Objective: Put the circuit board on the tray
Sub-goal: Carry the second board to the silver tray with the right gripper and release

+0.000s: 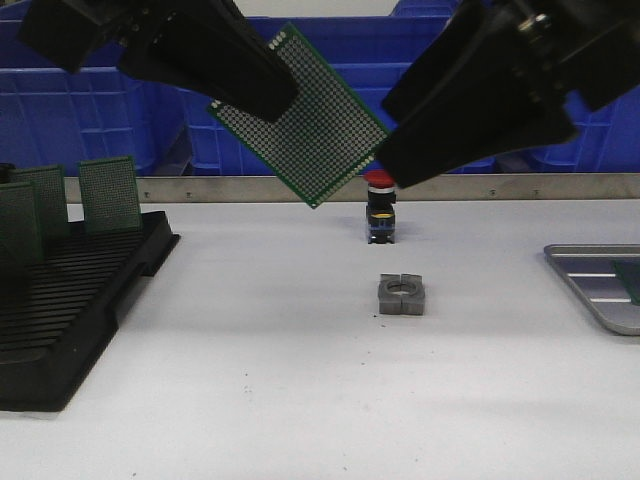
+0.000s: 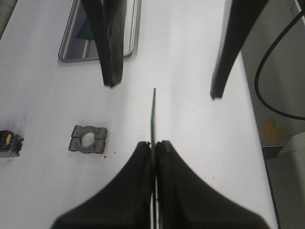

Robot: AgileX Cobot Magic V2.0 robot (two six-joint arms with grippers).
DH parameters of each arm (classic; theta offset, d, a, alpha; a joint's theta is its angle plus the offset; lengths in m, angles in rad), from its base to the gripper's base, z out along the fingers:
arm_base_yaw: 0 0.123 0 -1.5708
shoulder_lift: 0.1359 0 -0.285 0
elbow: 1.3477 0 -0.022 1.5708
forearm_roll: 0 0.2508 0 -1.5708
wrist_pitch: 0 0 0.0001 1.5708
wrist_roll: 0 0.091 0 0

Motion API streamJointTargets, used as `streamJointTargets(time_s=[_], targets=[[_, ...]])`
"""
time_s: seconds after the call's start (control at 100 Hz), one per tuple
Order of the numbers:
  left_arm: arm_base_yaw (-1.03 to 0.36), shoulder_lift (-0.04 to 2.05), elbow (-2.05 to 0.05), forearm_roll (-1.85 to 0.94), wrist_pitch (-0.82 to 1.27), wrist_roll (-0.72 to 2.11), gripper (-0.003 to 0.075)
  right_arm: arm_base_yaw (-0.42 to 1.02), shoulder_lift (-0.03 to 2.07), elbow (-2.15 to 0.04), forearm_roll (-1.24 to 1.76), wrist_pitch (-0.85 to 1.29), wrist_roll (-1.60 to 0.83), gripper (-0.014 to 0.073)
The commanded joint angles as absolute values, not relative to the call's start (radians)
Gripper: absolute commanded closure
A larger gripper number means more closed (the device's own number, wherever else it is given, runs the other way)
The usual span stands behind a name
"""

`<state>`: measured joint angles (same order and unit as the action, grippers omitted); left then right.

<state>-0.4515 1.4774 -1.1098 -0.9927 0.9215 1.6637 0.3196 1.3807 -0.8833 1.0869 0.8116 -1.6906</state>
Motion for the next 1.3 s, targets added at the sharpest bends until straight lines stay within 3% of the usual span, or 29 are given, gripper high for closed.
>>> streamJointTargets(time_s=[0.0,0.11,0.31,0.42,0.57,0.67,0.84,1.04,1.29], targets=[[-0.461,1.438,-1.135,-1.059,0.938,1.664,0.0737,0.342,1.394,-0.910,1.206,0.787,-1.702,0.0115],[-0.461,1.438,-1.135,-1.059,0.938,1.664,0.0737,0.343,1.414,-0.910,1.254,0.787,-1.702,0.0280],[-0.461,1.438,-1.135,-1.059,0.938,1.664,0.0736,0.343,1.414,-0.910,1.259,0.783,-1.702,0.0671],[-0.461,1.438,-1.135,-1.059,0.938,1.664,0.0665,0.342,1.414,-0.910,1.259,0.793,-1.701,0.0658],[-0.461,1.438,-1.135,-1.059,0.932,1.664,0.0353,0.341,1.414,-0.909,1.254,0.820,-1.660,0.0658],[-0.461,1.438,-1.135,-1.059,0.899,1.664,0.0227,0.341,1.414,-0.909,1.227,0.860,-1.576,0.0658],[-0.461,1.438,-1.135,-1.059,0.874,1.664,0.0214,0.311,1.414,-0.905,1.141,0.892,-1.339,0.0658],[-0.461,1.438,-1.135,-1.059,0.834,1.664,0.0214,0.176,1.414,-0.888,1.105,0.881,-1.143,0.0658],[-0.461,1.438,-1.135,-1.059,0.831,1.664,0.0216,-0.080,1.414,-0.772,1.105,0.628,-0.969,0.0658]])
